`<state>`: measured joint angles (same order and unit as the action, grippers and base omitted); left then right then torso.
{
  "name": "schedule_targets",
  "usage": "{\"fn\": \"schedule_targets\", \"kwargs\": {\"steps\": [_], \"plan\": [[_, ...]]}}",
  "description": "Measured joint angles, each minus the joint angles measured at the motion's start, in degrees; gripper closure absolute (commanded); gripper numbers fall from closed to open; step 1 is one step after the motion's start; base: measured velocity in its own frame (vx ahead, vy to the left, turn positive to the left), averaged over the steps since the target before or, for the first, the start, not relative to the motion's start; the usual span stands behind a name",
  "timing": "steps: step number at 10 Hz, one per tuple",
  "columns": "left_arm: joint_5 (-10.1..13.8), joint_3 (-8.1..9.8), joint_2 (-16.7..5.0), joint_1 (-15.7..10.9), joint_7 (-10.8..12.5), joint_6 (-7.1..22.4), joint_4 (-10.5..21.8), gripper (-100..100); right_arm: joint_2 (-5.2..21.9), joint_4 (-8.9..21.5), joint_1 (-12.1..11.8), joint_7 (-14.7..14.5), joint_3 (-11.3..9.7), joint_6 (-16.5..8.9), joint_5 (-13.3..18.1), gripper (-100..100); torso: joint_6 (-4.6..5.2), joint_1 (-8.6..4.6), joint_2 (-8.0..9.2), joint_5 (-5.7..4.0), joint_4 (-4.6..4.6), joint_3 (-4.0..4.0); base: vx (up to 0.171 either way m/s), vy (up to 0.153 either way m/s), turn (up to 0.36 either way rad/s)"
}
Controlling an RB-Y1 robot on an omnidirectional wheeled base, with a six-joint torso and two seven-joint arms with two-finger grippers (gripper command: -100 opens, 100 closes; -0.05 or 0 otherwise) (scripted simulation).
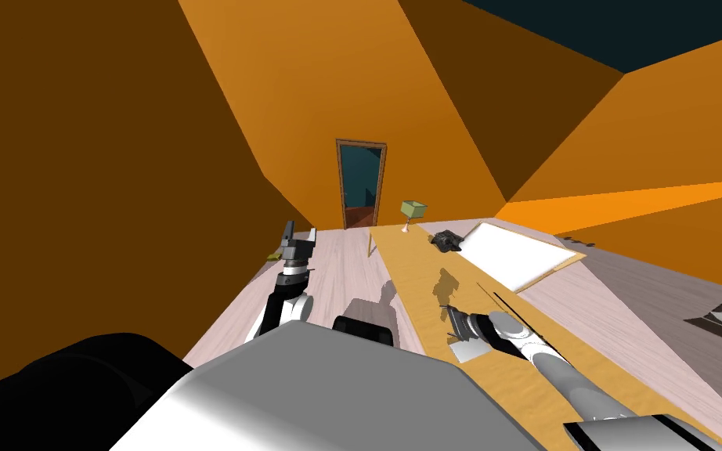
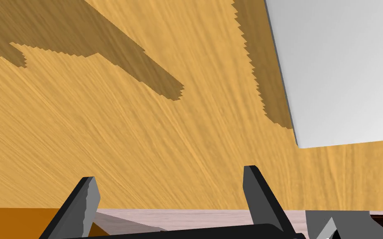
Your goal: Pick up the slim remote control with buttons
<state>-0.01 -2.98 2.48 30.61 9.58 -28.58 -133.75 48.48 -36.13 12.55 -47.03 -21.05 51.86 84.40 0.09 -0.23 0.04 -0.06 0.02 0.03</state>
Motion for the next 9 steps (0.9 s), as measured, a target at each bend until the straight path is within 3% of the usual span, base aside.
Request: {"fn": "schedule_targets", "kwargs": {"steps": [1,3,5,6,7,8,9], "plan": [[0.0,0.0,0.0,0.0,0.0,0.0,0.0,0,1.2,-0.9,-0.6,0.8,-1.4,-0.3,2.4,-100,0.01,-0.03,0.08,-0.01,0.02,0.04,-0.06,-0.04,0.066],[0.0,0.0,0.0,0.0,0.0,0.0,0.0,0,2.1,-1.1,-1.5,0.9,-1.7,-0.5,3.7,-100,0.06,0.07,-0.02,0.01,0.0,-0.01,-0.014,-0.008,-0.026],[0.0,0.0,0.0,0.0,0.0,0.0,0.0,0,1.7,3.1,0.4,-1.7,-2.0,0.1,4.6,-100,0.0,0.12,-0.12,0.02,-0.03,-0.07,-0.033,-0.026,0.192],[0.0,0.0,0.0,0.0,0.0,0.0,0.0,0,1.7,6.8,1.5,-3.9,-2.5,0.4,5.8,-100,0.0,0.03,-0.05,0.01,-0.01,-0.03,-0.056,-0.047,0.238],[0.0,0.0,0.0,0.0,0.0,0.0,0.0,0,4.4,-0.3,-2.3,-0.2,-4.0,0.0,8.4,-100,0.04,-0.02,0.04,-0.01,0.01,0.02,-0.046,-0.042,0.032],[0.0,0.01,0.0,0.0,0.0,0.0,0.0,0,3.7,-0.1,-1.1,0.2,-4.2,-0.1,8.9,-100,0.02,0.01,-0.02,-0.02,0.0,-0.01,-0.021,-0.017,-0.018],[0.0,0.01,0.0,0.0,0.0,0.0,0.0,0,3.1,1.2,0.0,-1.2,-4.0,0.0,8.7,-100,0.05,0.08,-0.09,0.0,-0.02,-0.05,0.0,0.0,0.0]]}}
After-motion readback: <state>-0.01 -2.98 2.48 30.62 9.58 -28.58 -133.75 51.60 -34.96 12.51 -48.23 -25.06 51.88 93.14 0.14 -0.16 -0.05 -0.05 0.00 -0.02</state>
